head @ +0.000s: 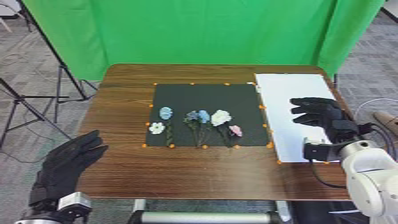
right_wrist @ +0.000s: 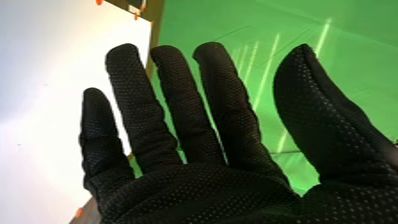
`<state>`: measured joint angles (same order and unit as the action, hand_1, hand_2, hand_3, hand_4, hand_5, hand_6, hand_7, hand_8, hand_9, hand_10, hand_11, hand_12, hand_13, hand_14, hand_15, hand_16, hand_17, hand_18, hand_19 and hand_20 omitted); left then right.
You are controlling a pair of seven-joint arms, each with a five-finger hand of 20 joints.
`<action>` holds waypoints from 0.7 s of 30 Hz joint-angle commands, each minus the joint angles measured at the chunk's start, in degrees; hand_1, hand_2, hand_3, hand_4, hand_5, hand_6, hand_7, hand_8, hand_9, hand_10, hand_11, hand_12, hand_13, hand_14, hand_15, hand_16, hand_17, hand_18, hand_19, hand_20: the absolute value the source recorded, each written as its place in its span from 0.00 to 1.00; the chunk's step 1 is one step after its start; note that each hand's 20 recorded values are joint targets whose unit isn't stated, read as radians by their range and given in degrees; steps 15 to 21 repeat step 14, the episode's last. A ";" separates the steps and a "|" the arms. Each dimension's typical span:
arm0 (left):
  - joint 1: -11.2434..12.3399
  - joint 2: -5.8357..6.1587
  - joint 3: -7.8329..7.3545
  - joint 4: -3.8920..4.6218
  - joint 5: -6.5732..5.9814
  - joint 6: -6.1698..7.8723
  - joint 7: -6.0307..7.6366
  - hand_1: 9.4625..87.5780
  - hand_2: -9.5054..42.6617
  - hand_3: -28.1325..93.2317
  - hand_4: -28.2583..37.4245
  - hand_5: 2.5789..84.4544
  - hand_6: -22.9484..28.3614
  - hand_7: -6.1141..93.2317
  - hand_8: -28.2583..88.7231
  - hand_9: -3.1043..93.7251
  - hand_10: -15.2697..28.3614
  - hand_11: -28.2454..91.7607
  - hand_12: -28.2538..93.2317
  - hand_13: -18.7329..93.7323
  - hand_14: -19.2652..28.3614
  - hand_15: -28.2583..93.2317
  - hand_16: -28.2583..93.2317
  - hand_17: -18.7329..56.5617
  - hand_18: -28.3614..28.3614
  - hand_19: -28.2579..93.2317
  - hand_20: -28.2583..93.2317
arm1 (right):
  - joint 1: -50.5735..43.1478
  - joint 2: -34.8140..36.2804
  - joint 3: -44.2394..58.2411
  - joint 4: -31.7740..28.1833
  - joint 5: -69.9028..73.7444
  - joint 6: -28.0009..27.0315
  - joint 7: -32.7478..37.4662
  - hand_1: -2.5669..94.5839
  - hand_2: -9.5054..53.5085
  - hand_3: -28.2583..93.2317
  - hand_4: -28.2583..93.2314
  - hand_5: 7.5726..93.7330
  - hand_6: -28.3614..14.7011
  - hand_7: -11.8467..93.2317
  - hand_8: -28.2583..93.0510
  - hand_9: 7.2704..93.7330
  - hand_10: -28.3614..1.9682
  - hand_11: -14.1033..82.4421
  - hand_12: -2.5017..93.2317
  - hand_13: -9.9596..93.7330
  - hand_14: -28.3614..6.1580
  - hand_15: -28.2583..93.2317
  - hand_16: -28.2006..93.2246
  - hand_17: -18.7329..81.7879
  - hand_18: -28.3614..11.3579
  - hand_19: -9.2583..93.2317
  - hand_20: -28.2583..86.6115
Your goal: Arrange flowers
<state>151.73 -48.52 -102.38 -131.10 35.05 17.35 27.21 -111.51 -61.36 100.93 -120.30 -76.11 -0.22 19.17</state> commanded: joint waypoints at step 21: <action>1.28 1.26 1.07 0.00 -1.74 2.09 2.24 0.23 0.24 0.91 0.21 0.51 0.70 0.19 0.17 0.40 0.82 0.52 0.31 0.40 0.98 0.69 0.14 0.13 0.88 0.69 0.37 | -0.50 -0.31 0.04 -0.01 -1.16 1.57 -1.02 0.28 0.22 0.96 0.02 0.55 0.60 0.27 0.13 0.54 0.44 0.34 0.19 0.48 0.29 0.65 0.35 0.22 0.13 0.63 0.40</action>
